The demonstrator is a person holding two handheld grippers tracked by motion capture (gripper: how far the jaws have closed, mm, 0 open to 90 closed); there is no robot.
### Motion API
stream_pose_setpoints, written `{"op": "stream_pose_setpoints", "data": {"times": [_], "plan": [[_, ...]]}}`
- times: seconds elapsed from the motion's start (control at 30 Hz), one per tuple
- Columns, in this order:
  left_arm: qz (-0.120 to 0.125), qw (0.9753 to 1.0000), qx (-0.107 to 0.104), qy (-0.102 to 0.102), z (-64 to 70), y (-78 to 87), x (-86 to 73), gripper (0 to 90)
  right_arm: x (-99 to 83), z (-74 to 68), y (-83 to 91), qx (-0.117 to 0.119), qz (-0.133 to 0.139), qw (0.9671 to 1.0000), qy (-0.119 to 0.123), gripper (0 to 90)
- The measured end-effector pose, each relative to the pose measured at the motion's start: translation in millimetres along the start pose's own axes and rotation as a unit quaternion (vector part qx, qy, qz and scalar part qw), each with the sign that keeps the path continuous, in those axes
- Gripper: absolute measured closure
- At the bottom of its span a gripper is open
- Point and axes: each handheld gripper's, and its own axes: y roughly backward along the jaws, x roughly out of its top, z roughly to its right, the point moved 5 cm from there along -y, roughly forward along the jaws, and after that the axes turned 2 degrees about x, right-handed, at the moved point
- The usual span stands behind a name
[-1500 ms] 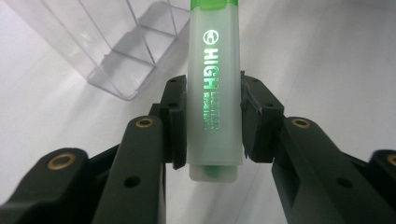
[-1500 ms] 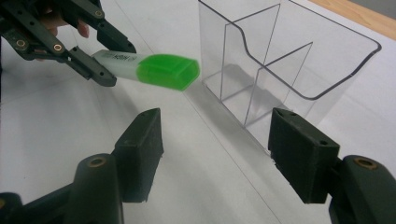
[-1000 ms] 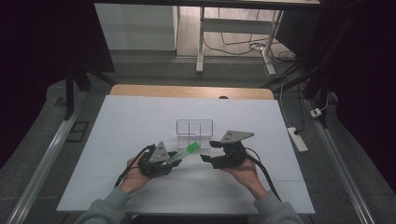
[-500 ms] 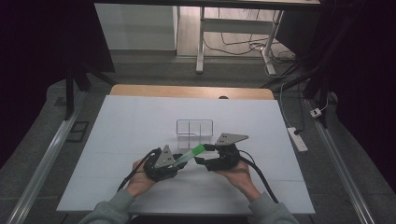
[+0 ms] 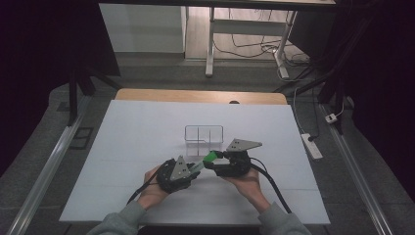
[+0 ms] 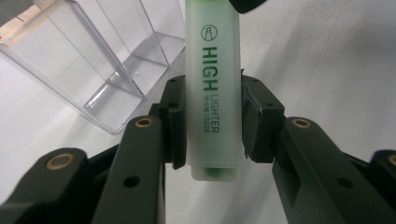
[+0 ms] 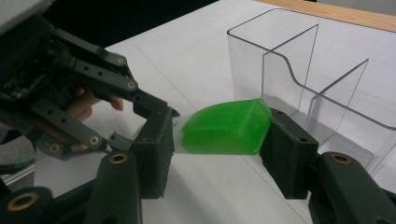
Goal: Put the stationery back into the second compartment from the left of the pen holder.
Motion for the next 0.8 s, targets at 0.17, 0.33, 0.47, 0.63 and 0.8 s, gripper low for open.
{"op": "stream_pose_setpoints", "data": {"times": [0.17,0.33,0.47,0.63,0.8], "plan": [[-0.013,0.9999,0.006,-0.007,0.7,-3.6,-1.4,64.3,-1.3,1.4,-0.3,0.009,0.002,0.9999,-0.011,51.3],[-0.015,0.9998,0.007,-0.005,-0.7,-6.9,-3.3,64.2,2.0,-0.6,2.4,0.035,0.022,0.9990,-0.018,61.7],[-0.018,0.9998,0.005,0.004,-3.1,-9.0,-5.2,63.6,4.1,-5.8,3.2,0.058,0.027,0.9979,-0.009,67.3],[-0.007,0.9998,0.002,0.018,-5.8,-6.1,-4.1,61.4,6.5,-10.7,4.7,0.076,0.036,0.9964,0.004,74.7],[-0.003,0.9996,0.000,0.027,-9.9,-2.6,-4.8,57.2,8.3,-8.4,8.9,0.065,0.042,0.9969,0.010,74.8]]}}
